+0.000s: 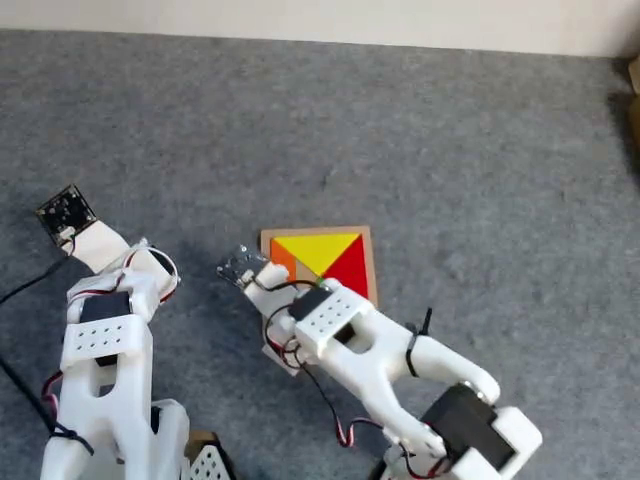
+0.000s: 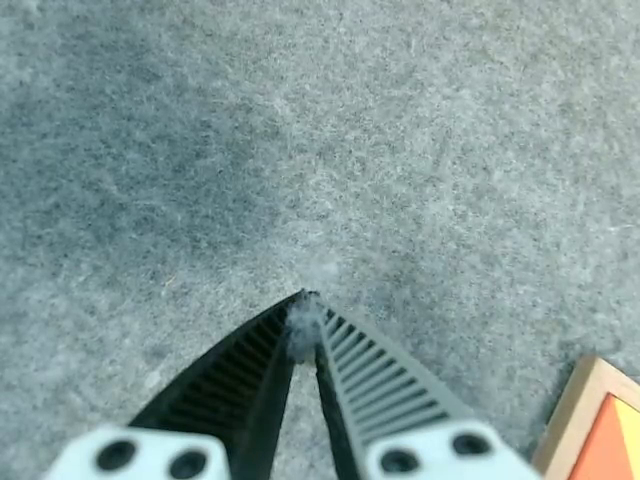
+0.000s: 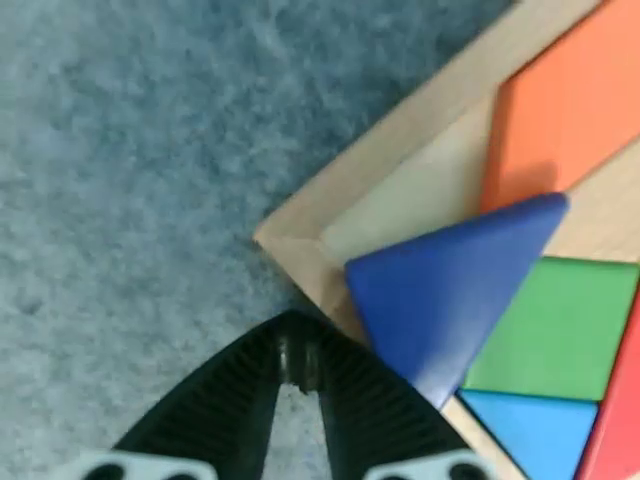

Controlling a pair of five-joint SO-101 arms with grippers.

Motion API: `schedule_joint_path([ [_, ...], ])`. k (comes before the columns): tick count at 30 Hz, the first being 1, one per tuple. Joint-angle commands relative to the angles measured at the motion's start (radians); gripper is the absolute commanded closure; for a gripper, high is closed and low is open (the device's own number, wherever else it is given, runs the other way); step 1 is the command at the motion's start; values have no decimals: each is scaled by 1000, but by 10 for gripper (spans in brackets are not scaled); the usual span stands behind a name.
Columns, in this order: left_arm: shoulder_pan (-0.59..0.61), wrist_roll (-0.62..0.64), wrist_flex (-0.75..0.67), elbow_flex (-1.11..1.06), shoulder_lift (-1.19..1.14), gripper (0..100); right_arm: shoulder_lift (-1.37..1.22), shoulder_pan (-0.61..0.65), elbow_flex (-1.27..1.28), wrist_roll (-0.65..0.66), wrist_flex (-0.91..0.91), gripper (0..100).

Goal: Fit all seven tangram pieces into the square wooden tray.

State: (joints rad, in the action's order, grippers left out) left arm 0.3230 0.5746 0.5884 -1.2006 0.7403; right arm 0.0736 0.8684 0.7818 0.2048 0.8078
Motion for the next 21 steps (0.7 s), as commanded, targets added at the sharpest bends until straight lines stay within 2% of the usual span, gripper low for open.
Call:
schedule_joint_path([
  [1,12,-6,-18,4,25,995,-36,-64,-93,-8,-13,993],
  [8,10,-6,-18,4,25,995,-10,-38,-108,-8,-1,993],
  [14,10,-6,-18,5,25,995,205,-16,-102,-9,53,993],
  [21,10,-6,-18,7,25,995,344,-104,-99,-12,51,993],
])
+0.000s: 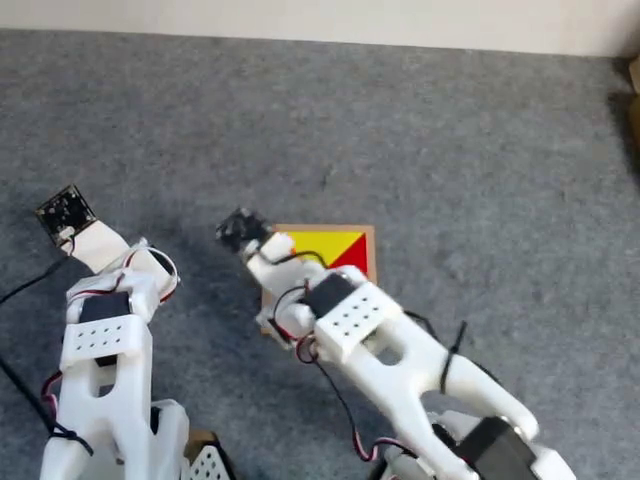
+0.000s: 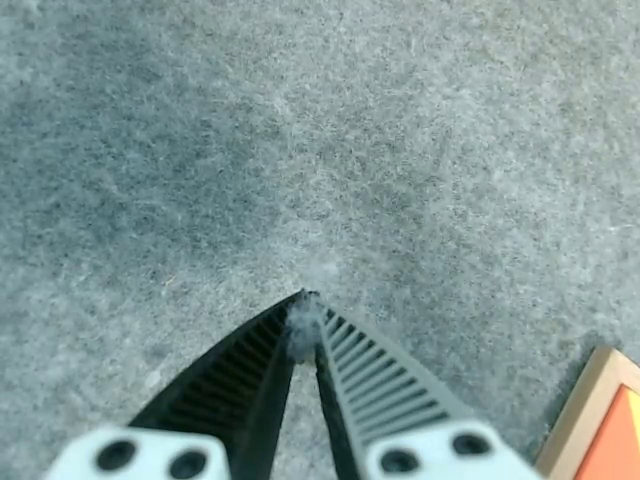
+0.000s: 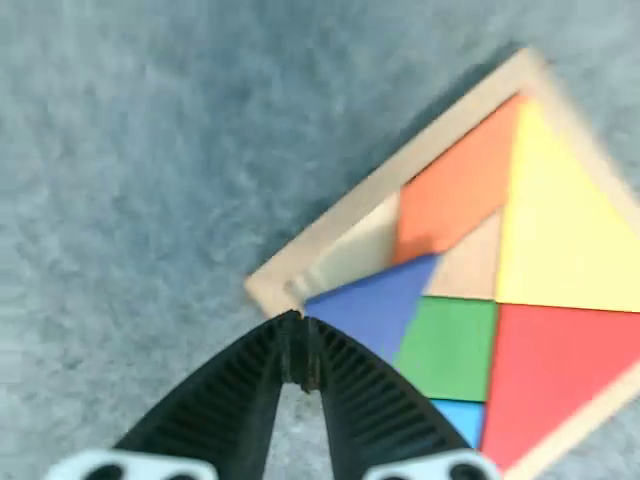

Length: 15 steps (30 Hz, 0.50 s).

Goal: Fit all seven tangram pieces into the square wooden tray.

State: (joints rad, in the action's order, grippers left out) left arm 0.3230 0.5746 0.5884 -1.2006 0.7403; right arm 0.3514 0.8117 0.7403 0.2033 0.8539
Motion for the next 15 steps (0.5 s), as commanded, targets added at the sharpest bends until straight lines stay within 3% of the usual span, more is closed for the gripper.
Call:
schedule_joint_path([
  [1,10,-6,-18,7,25,995,65,-64,-58,-8,5,993],
  [15,10,-6,-18,7,25,995,-303,-101,-71,-6,-88,993],
])
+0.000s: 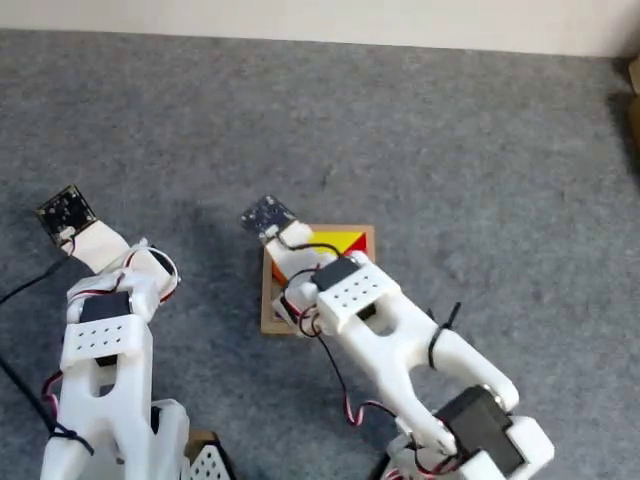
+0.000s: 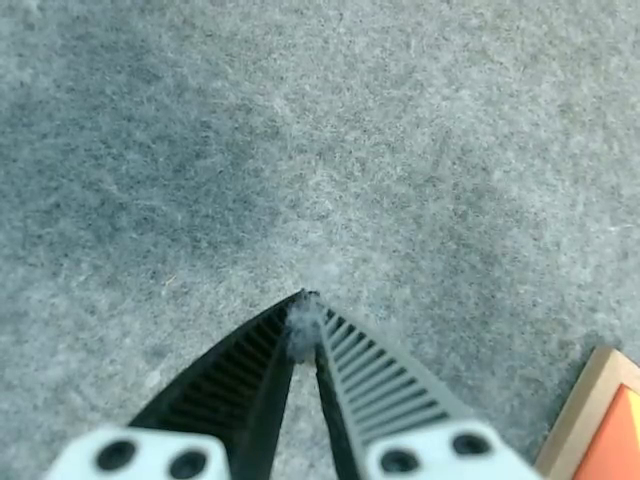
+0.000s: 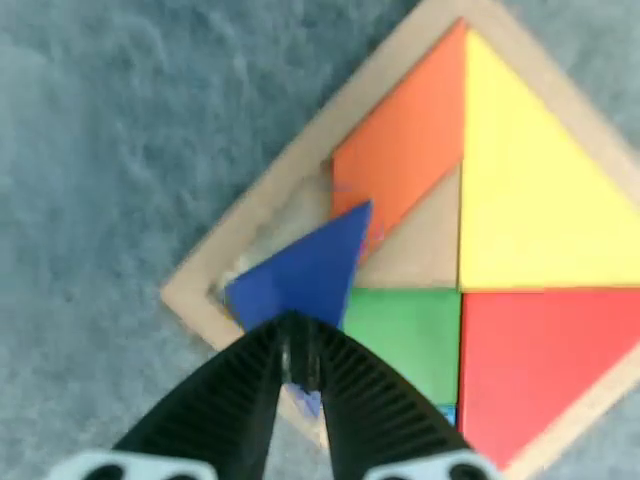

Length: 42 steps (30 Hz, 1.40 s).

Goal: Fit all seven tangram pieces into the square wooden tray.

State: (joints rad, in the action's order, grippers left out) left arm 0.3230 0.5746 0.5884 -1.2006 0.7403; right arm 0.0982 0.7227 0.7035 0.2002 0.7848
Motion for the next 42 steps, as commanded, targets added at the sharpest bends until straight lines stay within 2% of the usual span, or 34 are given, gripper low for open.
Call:
schedule_joint_path([
  [1,8,-6,-18,7,25,995,-64,-10,-50,-3,-31,993],
  [11,10,-6,-18,7,25,995,-93,-10,-97,-3,-39,993],
  [19,10,-6,-18,10,31,995,87,-13,-82,-8,-39,993],
  [37,-41,-5,-15,10,39,995,533,-18,176,-9,-44,993],
  [42,-44,-5,-17,-53,179,995,588,-18,193,-11,-44,993],
])
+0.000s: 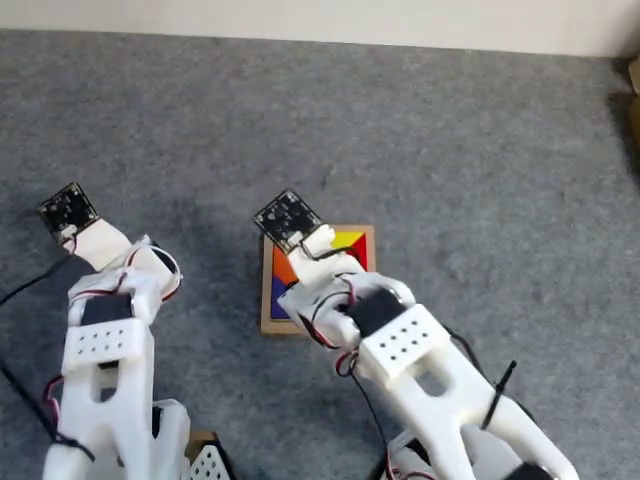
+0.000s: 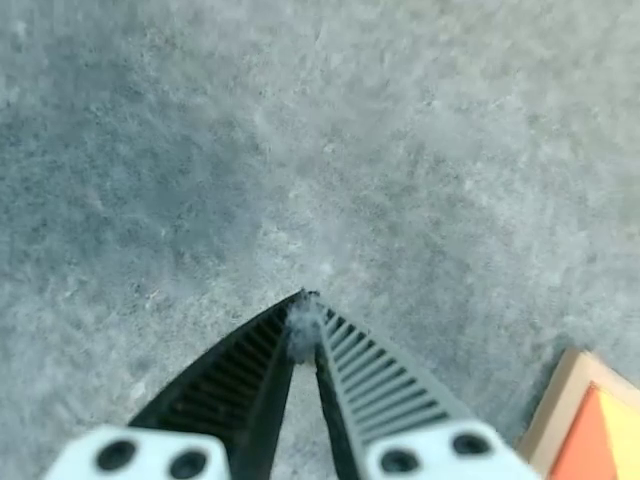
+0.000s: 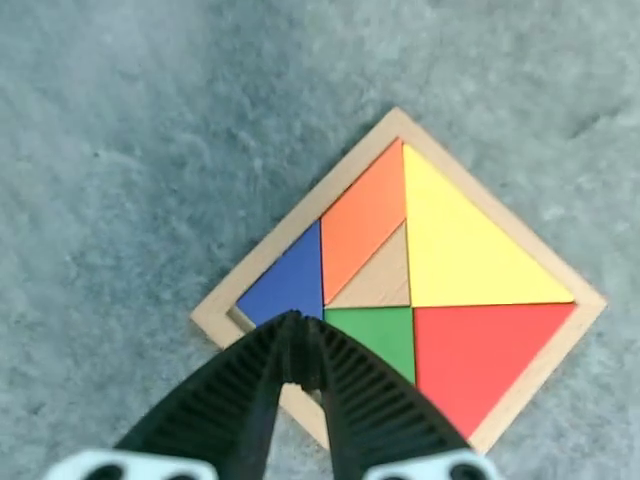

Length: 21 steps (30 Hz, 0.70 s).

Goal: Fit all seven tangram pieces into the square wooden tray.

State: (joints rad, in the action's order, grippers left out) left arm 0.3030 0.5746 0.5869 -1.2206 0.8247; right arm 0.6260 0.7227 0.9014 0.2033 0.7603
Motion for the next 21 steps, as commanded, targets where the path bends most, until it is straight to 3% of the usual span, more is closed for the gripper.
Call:
schedule_joint_path([
  [1,-30,-6,-15,-59,136,995,62,-18,-5,-14,-19,993],
  [9,-68,-9,-15,-269,532,995,73,-47,-13,-18,-16,993],
  [13,-90,-89,-14,-366,713,995,73,-116,-15,-124,-15,993],
  [18,-140,-130,-8,-478,928,995,76,-168,-16,-147,-15,993],
  [21,-142,-138,61,-475,1003,995,124,-179,-8,-147,-15,993],
])
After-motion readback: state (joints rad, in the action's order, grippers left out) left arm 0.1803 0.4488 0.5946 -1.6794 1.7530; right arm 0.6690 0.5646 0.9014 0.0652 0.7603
